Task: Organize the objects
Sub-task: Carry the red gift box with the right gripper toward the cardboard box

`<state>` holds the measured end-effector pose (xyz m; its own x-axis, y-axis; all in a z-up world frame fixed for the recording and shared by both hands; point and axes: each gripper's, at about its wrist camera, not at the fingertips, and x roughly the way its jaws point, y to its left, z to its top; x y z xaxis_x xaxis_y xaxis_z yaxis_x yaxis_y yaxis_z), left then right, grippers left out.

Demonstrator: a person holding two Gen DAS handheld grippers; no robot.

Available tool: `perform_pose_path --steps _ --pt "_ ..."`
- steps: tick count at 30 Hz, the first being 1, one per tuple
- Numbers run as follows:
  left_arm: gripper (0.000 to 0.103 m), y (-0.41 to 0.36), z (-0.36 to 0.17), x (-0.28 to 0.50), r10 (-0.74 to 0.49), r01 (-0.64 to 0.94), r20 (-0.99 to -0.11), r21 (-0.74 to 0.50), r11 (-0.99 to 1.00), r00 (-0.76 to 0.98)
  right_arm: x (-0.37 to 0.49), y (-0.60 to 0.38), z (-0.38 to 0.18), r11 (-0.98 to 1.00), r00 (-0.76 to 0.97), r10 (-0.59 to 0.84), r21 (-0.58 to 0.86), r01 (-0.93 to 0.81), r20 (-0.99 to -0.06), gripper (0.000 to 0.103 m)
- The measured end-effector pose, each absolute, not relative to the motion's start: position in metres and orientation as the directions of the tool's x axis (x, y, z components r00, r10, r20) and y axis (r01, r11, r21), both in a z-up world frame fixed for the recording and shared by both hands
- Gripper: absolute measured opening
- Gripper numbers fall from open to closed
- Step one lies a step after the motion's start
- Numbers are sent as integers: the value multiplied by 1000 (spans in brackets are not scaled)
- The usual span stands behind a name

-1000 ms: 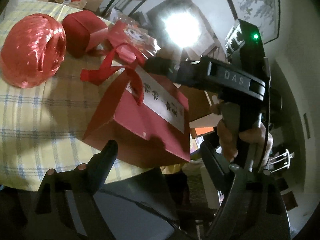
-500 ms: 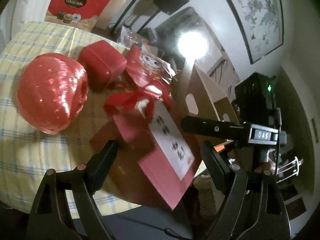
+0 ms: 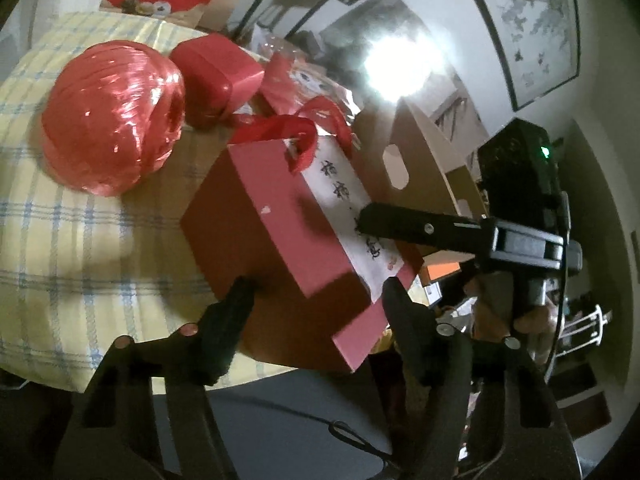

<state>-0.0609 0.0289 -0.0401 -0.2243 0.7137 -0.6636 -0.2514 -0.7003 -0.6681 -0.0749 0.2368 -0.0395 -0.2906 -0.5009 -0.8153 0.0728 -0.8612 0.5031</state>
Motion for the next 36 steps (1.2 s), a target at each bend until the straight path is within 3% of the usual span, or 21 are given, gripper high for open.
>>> perform_pose_path --steps 6,16,28,36 --pt "61 30 -24 -57 687 -255 -676 -638 -727 -267 -70 231 -26 -868 -325 -488 489 84 -810 73" --pt "61 54 49 -64 680 -363 -649 -576 -733 -343 -65 249 53 -887 -471 -443 451 103 -763 73" --pt "61 135 144 -90 735 -485 -592 -561 -671 -331 -59 319 149 -915 -612 -339 401 39 -714 73" --pt "62 209 165 -107 770 -535 -577 -575 -619 -272 -55 389 177 -919 -644 -265 390 -57 -718 73"
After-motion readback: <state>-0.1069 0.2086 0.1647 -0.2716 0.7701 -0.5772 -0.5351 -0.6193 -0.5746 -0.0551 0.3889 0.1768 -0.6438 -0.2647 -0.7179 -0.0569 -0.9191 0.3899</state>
